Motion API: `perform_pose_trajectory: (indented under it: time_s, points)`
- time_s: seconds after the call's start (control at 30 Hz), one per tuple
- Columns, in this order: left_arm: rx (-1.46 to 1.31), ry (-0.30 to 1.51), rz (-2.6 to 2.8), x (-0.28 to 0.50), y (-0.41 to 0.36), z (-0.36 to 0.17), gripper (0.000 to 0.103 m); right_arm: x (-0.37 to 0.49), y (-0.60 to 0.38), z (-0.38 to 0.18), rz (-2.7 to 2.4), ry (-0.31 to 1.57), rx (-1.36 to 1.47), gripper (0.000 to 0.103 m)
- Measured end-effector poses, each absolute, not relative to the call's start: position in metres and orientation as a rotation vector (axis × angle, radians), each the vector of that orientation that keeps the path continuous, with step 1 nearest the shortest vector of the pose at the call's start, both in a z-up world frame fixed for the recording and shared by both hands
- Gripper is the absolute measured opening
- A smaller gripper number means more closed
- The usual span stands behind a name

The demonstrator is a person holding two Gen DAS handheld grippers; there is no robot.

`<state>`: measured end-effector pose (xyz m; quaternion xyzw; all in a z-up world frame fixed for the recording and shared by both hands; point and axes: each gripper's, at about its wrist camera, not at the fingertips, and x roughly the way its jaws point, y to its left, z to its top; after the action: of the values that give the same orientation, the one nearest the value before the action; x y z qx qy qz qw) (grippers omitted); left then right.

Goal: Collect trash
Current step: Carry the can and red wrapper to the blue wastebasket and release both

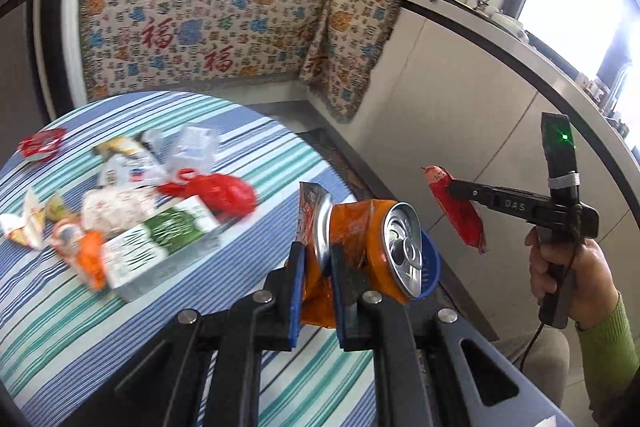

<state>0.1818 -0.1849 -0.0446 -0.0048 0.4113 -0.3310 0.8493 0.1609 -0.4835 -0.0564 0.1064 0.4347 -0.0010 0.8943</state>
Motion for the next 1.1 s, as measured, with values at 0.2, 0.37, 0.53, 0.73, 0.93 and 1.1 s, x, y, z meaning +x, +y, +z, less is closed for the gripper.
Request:
perform_pose_trajectory:
  time_s: [0.2, 0.37, 0.53, 0.73, 0.93, 1.1]
  points:
    - [0.047, 0.908, -0.810, 0.196, -0.294, -0.066, 0.013, 0.167, -0.568, -0.085, -0.126, 0.905, 0.293, 0.010]
    - [0.113, 0.948, -0.853, 0.199, -0.363, -0.098, 0.013, 0.175, -0.607, -0.112, -0.162, 0.911, 0.338, 0.010]
    - [0.164, 0.982, -0.865, 0.207, -0.417, -0.139, 0.013, 0.180, -0.639, -0.139, -0.193, 0.922, 0.360, 0.010]
    - [0.212, 1.011, -0.851, 0.218, -0.456, -0.179, 0.013, 0.183, -0.668, -0.165, -0.211, 0.954, 0.424, 0.011]
    - [0.239, 1.017, -0.861, 0.226, -0.485, -0.210, 0.020, 0.185, -0.685, -0.178, -0.241, 0.954, 0.445, 0.050]
    - [0.227, 0.961, -0.854, 0.227, -0.490, -0.213, 0.063, 0.176, -0.689, -0.164, -0.312, 0.913, 0.392, 0.054]
